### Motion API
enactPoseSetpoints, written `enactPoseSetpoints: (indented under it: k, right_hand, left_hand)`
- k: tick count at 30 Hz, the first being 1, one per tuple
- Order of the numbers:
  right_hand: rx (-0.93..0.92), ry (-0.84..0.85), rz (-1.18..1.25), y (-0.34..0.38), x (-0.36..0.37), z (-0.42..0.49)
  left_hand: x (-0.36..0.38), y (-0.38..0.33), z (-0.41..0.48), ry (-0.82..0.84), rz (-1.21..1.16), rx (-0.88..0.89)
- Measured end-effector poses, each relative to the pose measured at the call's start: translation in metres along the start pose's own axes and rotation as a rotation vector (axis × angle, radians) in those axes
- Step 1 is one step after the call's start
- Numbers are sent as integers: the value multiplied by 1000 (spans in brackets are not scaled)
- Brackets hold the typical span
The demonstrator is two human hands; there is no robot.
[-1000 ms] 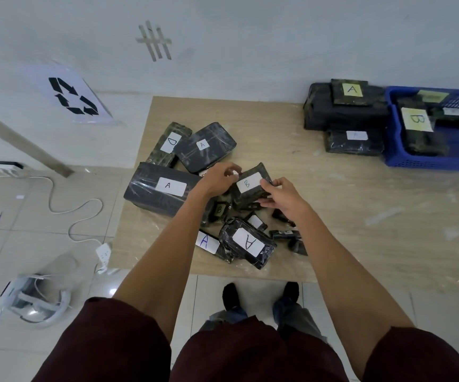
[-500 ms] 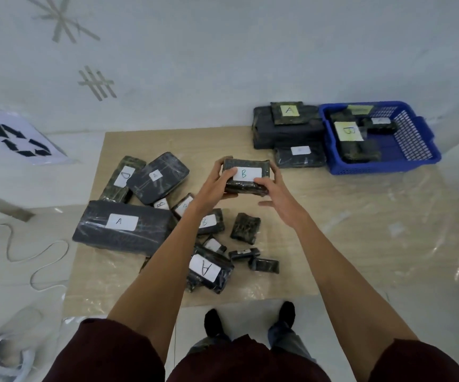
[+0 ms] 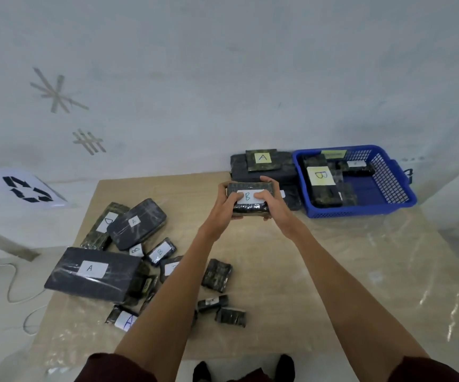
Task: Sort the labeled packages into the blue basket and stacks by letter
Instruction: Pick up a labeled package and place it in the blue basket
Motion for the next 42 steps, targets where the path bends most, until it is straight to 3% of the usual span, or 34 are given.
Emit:
enactPoseSetpoints:
  k: [7,12,30,38,42]
  right_hand:
    - [-130,23,-7,10,-38,5]
    - [-117,46,-28,14,-53,5]
    - [-231,-9,43,49,-23,8]
    - [187,-2,137,25,-12,16]
    - [342,103,178,22,-5,11]
  left_hand:
    - [36,-13,9,-55,-35,8]
    - [48,-19,9,-70,-68,41]
    - [11,-40,13,-33,-79,118]
    - [0,-46,6,-17,-116,167]
    - [-5,-49,4,-27,-110,178]
Point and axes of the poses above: each hand's wrist, its own z-axis towards the middle knuckle, its own x-axis out of the palm, y = z × x, the point moved 6 cm from there along z, towards the middle knuckle, and after that the axes turned 1 degree about z, right-handed, at the moved point
